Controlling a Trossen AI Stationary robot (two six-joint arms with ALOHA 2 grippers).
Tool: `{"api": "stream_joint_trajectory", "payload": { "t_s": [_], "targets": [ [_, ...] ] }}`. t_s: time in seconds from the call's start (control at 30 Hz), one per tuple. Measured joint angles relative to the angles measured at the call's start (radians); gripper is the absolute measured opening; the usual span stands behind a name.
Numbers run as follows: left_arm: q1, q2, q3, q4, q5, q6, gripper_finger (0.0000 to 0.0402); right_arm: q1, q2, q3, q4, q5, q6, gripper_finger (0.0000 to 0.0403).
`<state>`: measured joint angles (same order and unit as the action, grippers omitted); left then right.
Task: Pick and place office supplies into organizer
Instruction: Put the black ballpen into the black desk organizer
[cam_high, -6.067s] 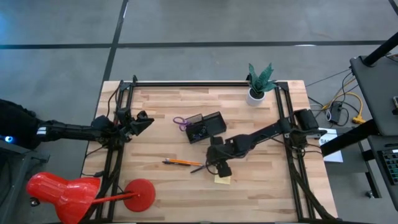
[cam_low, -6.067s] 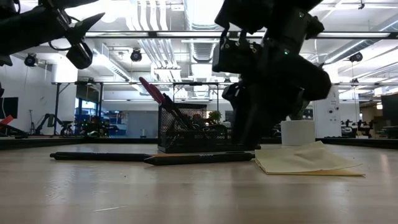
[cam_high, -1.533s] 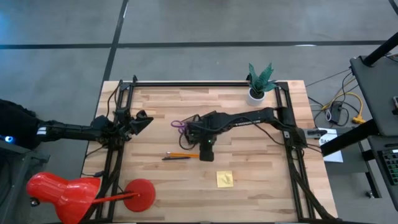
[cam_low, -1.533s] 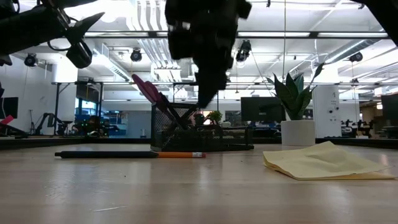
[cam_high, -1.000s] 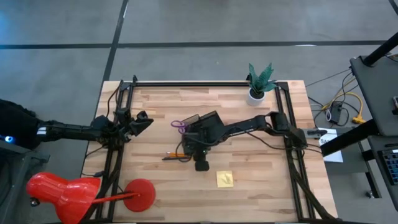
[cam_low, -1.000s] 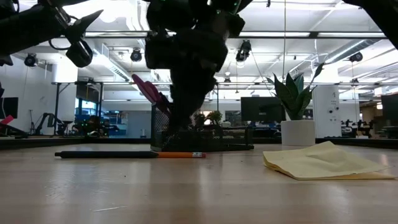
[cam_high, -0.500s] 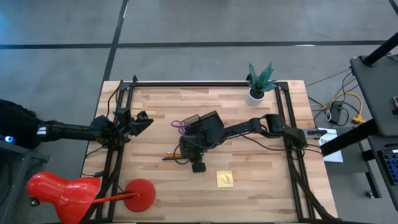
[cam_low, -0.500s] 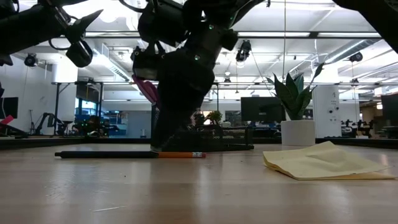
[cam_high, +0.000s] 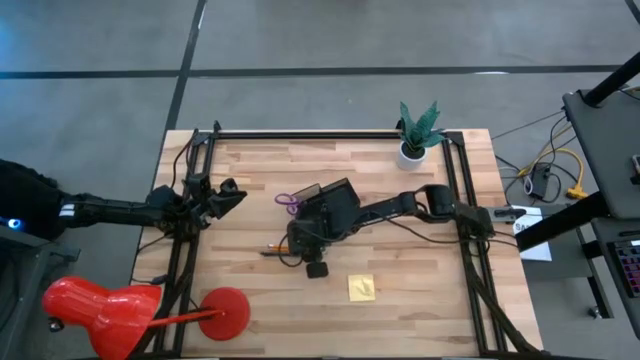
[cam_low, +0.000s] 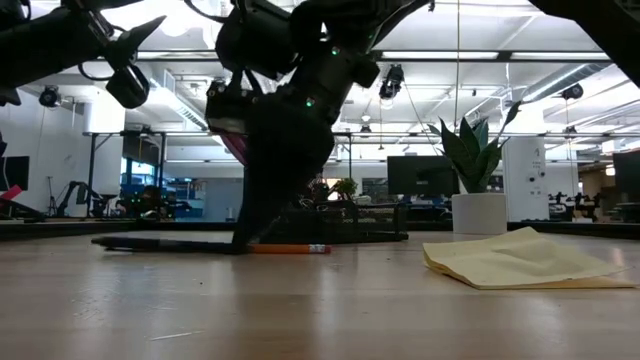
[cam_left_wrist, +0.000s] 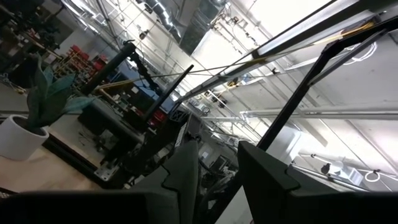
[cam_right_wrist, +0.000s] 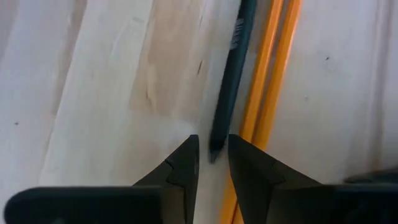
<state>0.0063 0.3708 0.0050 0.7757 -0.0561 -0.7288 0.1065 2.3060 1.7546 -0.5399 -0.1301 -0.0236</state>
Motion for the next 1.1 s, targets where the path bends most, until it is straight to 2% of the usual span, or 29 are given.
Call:
{"api": "stream_joint_trajectory", "payload": {
  "t_s": [0.3,0.4,0.7,1.1],
  "targets": [
    [0.000,0.001,0.000,0.000,0.000,0.000,0.0099,0.000,0.013,0.000,0.013,0.005,0.022,0.0074],
    [0.000,0.001,0.000,0.000,0.000,0.000,0.0099,0.001,0.014,0.000,0.020,0.044,0.024,0.0072],
    [0.000,0.001,0.000,0.000,0.000,0.000,0.0099,0.001,0.014,-0.008,0.029,0.078,0.021,0.0022],
    [0.000,0.001,0.000,0.000,0.000,0.000,0.0099,-0.001,0.013,-0.009,0.043,0.061,0.056,0.0007]
  ]
}}
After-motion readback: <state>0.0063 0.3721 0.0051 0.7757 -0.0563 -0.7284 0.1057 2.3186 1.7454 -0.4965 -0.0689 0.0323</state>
